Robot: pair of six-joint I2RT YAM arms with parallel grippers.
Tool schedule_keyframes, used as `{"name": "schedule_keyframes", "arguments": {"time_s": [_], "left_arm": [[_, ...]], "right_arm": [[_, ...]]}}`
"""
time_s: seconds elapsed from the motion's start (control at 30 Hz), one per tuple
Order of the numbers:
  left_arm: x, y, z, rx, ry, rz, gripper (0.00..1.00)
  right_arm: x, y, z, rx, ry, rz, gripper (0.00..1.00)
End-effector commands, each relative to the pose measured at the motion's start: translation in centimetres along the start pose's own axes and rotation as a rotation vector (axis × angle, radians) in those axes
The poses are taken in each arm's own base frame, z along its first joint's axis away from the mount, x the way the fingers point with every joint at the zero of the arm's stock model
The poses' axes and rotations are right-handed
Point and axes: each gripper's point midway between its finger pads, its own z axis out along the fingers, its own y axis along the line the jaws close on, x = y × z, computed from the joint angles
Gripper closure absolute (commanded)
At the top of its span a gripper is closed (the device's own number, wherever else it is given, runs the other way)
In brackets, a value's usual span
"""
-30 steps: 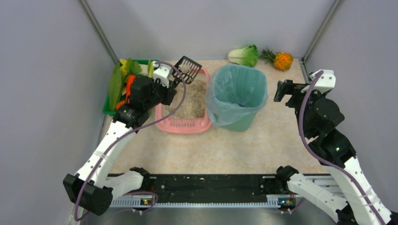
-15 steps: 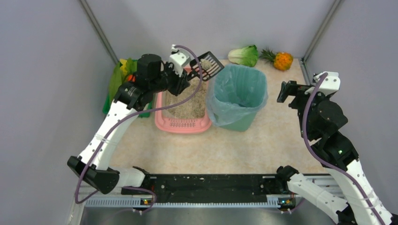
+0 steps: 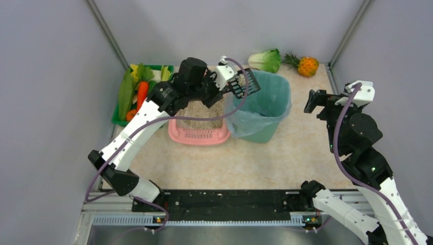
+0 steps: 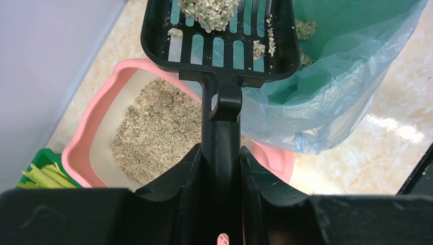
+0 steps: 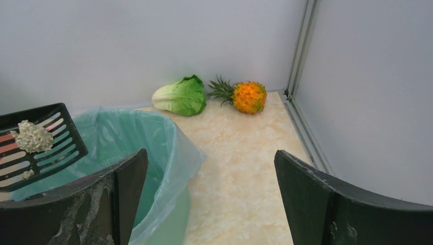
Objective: Clean the litter box
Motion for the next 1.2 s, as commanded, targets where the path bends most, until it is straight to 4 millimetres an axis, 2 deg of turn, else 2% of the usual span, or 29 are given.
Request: {"name": "schedule_keyframes", "arguments": {"time_s": [0.0,0.13,0.33,0.57,0.83,0.97,1.17], "left_arm": [[-2.0,1.0,0.3,-0.07,-0.021,0.1,1.0],[-2.4,1.2,1.3,-0.116,0.012,0.188,1.0],[-3.7,0.3,2.6,-0.127,0.028,0.341,1.0],[-3.7,-0.1,3.9,-0.191,0.1,0.579,1.0],[-4.6,-0.4,4.6,-0.364,0.128,0.933,1.0],[-4.8,-1.4,5.1,-0.38,0.125,1.048,1.0],[-4.2,-1.4,5.3,-0.412,0.16,1.139,1.0]], "right_arm": [[0.1,-0.5,-0.4,0.013,-0.009,-0.003,0.06],[0.1,-0.9,-0.8,0.017,-0.014,0.008,0.06],[-0.2,-1.5,-1.2,0.028,-0.023,0.016,0.06],[-0.1,-1.9,-1.5,0.039,-0.025,0.012,0.06],[0.1,-2.0,-1.4,0.043,-0.021,0.008,0.06],[0.1,-2.1,-1.5,0.047,-0.023,0.009,0.06],[0.2,-2.5,-1.7,0.059,-0.027,0.013,0.06]]}}
